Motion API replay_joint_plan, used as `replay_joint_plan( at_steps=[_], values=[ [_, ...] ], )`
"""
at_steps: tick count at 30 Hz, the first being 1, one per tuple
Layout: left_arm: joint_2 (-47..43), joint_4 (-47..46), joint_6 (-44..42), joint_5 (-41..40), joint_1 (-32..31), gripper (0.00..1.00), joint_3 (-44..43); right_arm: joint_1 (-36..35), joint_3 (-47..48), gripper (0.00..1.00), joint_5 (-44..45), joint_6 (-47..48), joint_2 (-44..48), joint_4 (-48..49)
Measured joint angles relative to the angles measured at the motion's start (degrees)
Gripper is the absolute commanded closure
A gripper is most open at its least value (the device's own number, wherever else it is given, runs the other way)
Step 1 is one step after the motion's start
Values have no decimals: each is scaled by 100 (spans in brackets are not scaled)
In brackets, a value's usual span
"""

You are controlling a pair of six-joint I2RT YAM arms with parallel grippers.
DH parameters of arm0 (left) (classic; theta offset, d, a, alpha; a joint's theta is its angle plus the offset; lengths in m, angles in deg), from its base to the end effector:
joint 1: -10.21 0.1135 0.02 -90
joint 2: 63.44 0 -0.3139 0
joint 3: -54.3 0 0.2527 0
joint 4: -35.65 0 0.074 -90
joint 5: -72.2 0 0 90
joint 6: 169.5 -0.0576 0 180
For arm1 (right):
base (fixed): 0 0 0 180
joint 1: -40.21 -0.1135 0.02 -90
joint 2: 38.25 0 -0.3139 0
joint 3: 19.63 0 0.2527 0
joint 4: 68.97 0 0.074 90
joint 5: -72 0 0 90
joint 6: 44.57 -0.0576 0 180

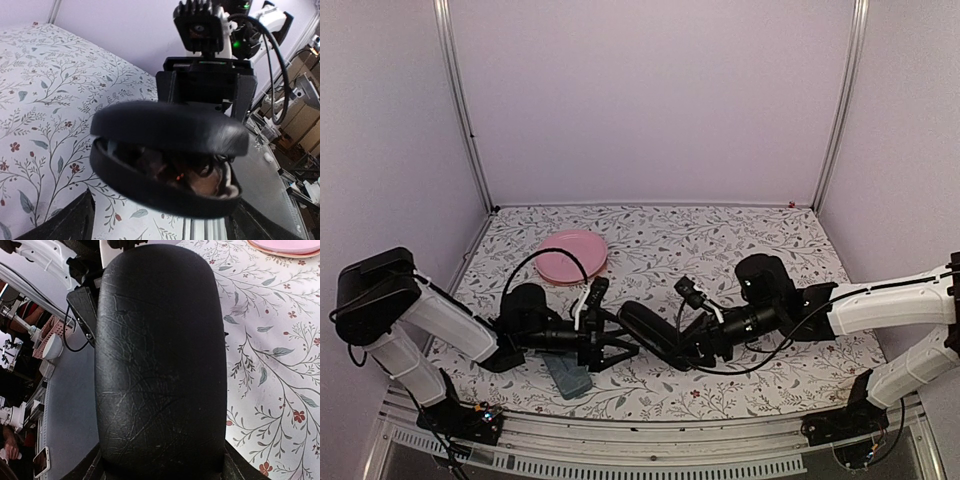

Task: Organize the sunglasses
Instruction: Adjust the case with sunglasses at the center of the board.

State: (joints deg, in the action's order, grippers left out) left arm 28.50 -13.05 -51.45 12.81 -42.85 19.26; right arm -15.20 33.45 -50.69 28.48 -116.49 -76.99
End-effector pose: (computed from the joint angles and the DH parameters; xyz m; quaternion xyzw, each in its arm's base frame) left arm 0.1514 -0.2502 0.1979 0.3266 0.6743 -0.5622 0.3501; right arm 0.1375 0.2541 0.2463 -0.4044 0.7528 0.4693 0.2224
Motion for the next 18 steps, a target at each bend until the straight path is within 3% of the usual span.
replay_joint_plan(
  at_steps=[10, 18],
  values=[
    [-120, 74, -251, 726, 0, 10, -365, 0, 20, 59, -599, 505, -35, -48],
    [-116, 63, -243, 942, 0, 32, -424, 7, 52, 60, -859, 660, -166, -59]
  ],
)
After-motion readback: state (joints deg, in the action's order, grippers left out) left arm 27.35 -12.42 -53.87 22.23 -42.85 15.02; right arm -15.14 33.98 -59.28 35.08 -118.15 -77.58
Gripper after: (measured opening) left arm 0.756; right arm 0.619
